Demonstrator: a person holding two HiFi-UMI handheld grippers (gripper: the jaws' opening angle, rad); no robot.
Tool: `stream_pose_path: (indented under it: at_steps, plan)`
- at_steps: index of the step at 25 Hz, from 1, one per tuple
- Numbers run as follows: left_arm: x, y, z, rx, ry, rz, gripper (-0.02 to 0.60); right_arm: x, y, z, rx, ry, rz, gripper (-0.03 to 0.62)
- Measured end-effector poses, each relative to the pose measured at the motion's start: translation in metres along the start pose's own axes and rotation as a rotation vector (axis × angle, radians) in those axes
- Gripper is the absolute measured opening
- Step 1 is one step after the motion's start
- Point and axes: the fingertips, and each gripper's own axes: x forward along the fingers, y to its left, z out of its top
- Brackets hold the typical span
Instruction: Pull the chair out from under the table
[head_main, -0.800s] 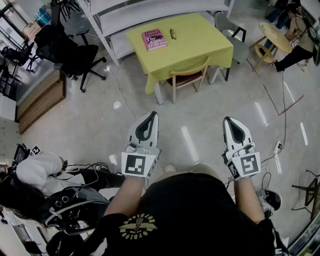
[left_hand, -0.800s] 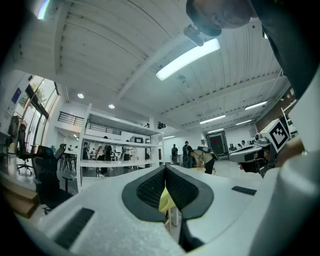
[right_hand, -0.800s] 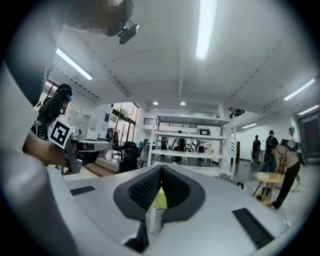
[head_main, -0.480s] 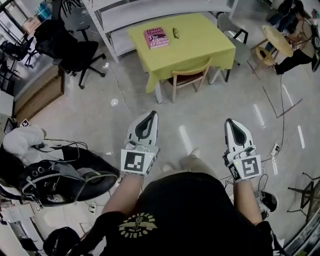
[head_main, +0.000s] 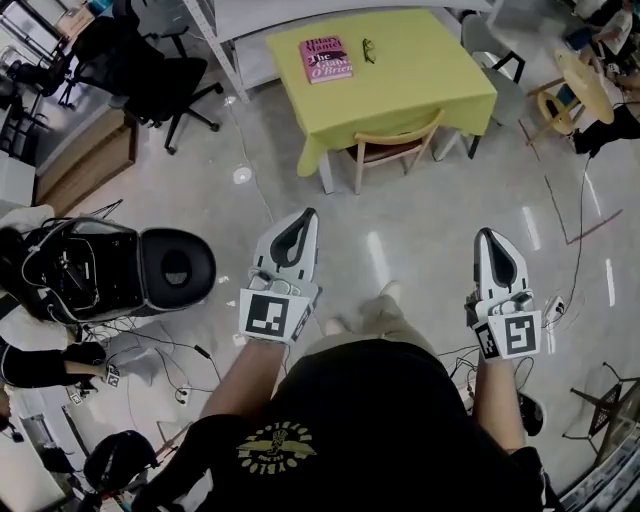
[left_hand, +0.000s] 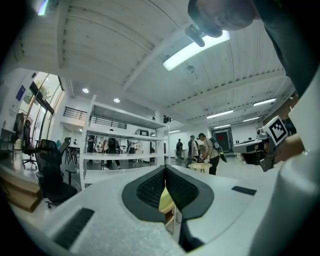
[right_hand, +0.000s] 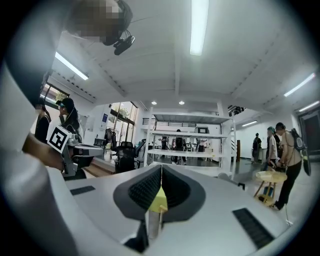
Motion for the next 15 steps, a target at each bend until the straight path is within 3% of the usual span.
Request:
stream_pose_path:
  at_steps: [6,15]
  plan:
    - [0.05,-0.013,-0.006,0.031,0.022,-0.039,0.009,0.035,-0.027,-0.014,-0.01,0.027,0.056,0.011]
    - [0.094,-0.016,-0.01,0.028,0.044,0.023,0.009,0.061,-0.074,-0.025,0.012,0.032,0.106,0.011]
